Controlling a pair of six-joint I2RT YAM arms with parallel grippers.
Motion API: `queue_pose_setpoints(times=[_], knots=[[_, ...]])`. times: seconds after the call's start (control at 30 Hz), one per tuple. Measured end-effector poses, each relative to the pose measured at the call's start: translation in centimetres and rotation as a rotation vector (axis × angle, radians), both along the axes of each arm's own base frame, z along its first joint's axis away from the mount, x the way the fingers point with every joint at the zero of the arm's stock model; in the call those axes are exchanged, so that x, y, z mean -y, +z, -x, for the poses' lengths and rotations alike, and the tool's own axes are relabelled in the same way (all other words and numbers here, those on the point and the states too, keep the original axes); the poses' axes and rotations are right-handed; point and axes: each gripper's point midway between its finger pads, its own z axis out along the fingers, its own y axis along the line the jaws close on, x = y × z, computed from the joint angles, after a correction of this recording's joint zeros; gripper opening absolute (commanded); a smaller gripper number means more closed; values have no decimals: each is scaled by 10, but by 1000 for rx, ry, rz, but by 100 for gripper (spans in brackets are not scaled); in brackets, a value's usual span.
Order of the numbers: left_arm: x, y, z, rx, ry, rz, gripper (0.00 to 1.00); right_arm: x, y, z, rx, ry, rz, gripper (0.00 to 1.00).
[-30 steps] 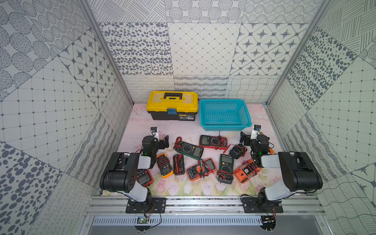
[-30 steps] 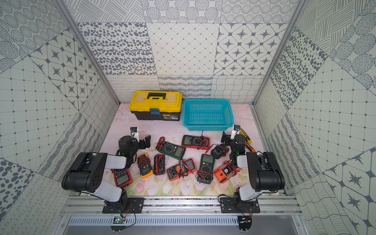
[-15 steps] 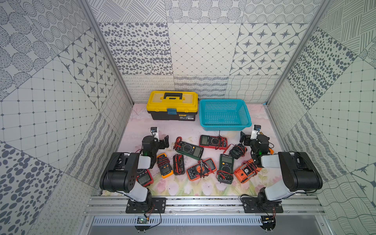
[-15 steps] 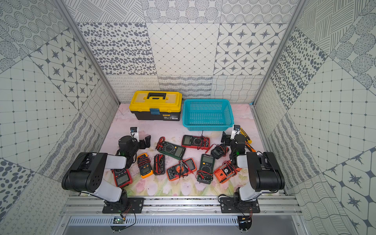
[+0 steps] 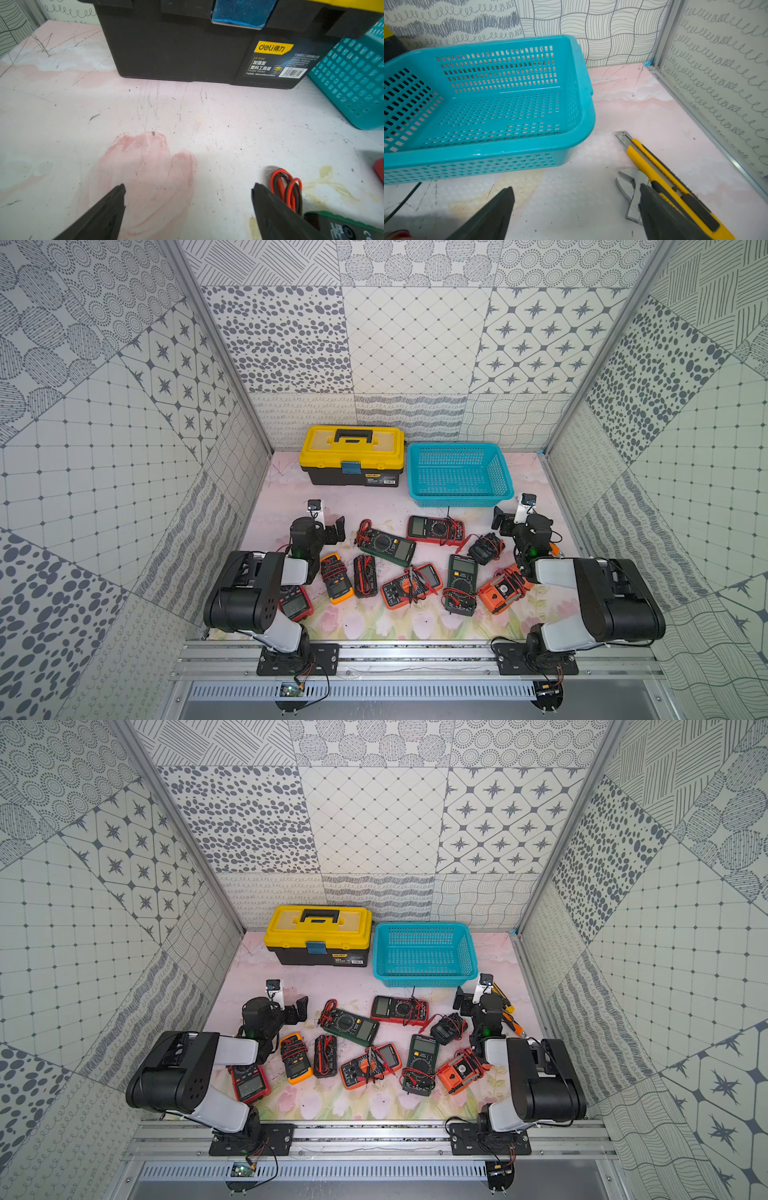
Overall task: Put the multimeter into the basket
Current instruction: Pick up the multimeter from the center of the board.
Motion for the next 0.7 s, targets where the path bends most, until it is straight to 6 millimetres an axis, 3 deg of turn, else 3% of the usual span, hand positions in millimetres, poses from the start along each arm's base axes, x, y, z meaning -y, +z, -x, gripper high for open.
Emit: queue_pose_setpoints(times=[0.23,0.47,0.7], knots=[[-1,27,9,63,6,0,99,15,29,16,24,-93,-15,98],[-3,65,18,140,26,17,99,28,42,46,-13,-201,-65,98],[-3,98,28,190,52,73,99,29,49,82,-101,-278,-146,99]])
